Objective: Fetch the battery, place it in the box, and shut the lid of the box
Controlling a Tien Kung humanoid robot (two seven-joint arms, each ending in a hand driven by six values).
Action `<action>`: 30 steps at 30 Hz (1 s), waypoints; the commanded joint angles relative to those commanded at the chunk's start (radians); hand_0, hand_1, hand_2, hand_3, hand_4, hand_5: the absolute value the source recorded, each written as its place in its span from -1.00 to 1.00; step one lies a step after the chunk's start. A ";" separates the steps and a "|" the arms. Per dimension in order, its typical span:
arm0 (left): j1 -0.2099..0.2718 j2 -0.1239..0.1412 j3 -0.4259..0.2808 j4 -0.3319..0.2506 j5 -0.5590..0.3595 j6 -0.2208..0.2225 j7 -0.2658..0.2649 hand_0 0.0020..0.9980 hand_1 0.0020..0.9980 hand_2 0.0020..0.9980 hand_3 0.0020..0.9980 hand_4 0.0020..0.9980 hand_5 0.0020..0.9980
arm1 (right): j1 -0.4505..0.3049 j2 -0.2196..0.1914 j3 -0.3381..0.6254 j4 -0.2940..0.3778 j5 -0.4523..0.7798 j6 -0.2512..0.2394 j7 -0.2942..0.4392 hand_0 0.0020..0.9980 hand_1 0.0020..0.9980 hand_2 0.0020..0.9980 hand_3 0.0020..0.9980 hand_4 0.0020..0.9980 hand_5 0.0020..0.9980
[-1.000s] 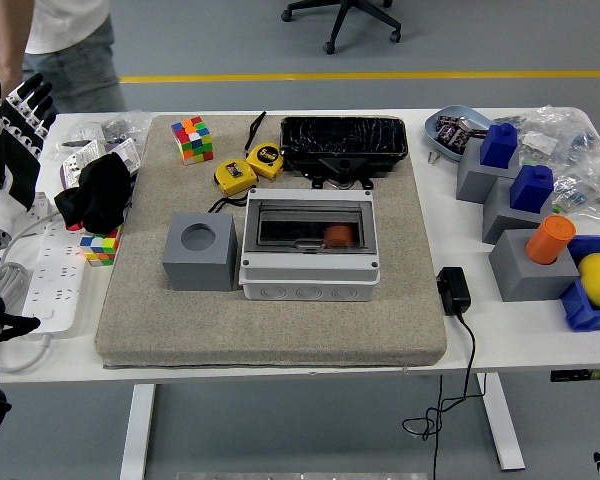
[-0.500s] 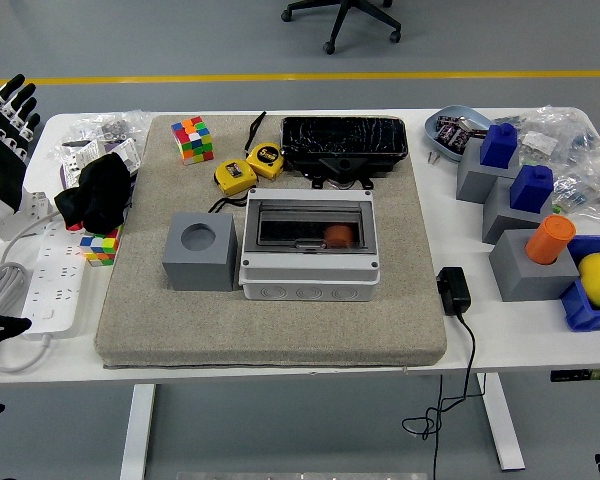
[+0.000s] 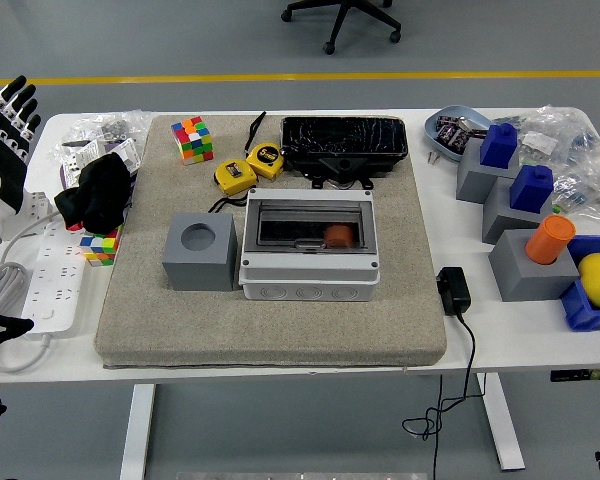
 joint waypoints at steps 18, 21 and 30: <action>-0.008 -0.002 -0.004 -0.006 0.054 0.018 -0.005 1.00 0.99 0.86 0.80 1.00 1.00 | 0.006 -0.003 0.003 0.000 -0.001 -0.002 -0.001 0.77 0.74 0.68 0.72 1.00 1.00; -0.007 -0.002 -0.002 -0.006 0.064 0.019 -0.005 1.00 0.98 0.85 0.79 1.00 1.00 | 0.006 -0.004 0.002 0.000 0.001 -0.004 0.000 0.77 0.74 0.68 0.72 1.00 1.00; -0.005 -0.001 0.007 -0.005 0.084 0.025 -0.006 1.00 0.98 0.85 0.78 1.00 1.00 | 0.005 -0.008 -0.003 0.000 0.003 -0.005 -0.004 0.77 0.74 0.68 0.72 1.00 1.00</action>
